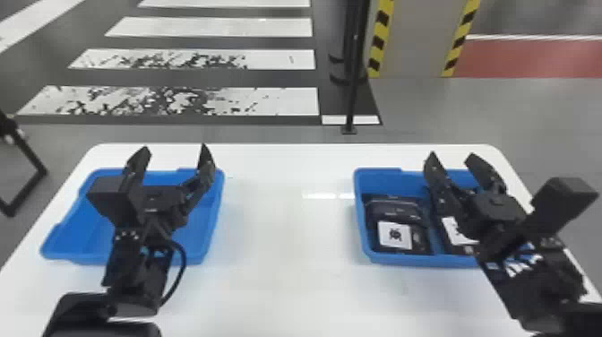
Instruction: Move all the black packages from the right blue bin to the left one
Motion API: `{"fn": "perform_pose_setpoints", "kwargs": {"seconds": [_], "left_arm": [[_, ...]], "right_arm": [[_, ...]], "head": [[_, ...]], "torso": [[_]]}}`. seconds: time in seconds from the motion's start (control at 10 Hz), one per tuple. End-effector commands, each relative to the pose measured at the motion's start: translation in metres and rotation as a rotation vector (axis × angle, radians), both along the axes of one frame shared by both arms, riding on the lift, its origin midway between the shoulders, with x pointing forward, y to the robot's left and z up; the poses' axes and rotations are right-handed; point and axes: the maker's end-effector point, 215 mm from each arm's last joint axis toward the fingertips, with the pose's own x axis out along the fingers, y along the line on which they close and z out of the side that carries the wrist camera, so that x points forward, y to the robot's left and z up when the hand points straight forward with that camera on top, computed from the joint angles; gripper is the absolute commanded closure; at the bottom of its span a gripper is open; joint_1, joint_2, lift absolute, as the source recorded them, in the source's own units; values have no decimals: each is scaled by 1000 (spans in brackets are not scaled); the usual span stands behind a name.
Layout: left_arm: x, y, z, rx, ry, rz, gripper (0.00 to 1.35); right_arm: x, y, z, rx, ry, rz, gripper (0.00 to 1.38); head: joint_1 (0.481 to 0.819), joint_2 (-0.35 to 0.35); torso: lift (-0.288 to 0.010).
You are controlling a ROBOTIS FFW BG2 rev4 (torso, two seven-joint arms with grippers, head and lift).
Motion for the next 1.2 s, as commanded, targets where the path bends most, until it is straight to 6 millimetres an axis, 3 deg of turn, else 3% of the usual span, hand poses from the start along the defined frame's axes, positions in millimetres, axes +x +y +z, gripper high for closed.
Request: {"fn": "perform_pose_setpoints", "kwargs": {"seconds": [0.0,0.8,1.1], "left_arm": [[0,0,0,0,-1,0,119],[0,-2,3,3,-9,-4,117],[0,-2,3,3,-9,-4,117]], "right_arm": [[0,0,0,0,0,0,389],[0,-1,9,5,-16,-1,384],[-6,-12,14,-121,66,30,383]], "head": [[686,8],[682,7],[677,2]], "torso": [[-140],[-140],[-140]]}}
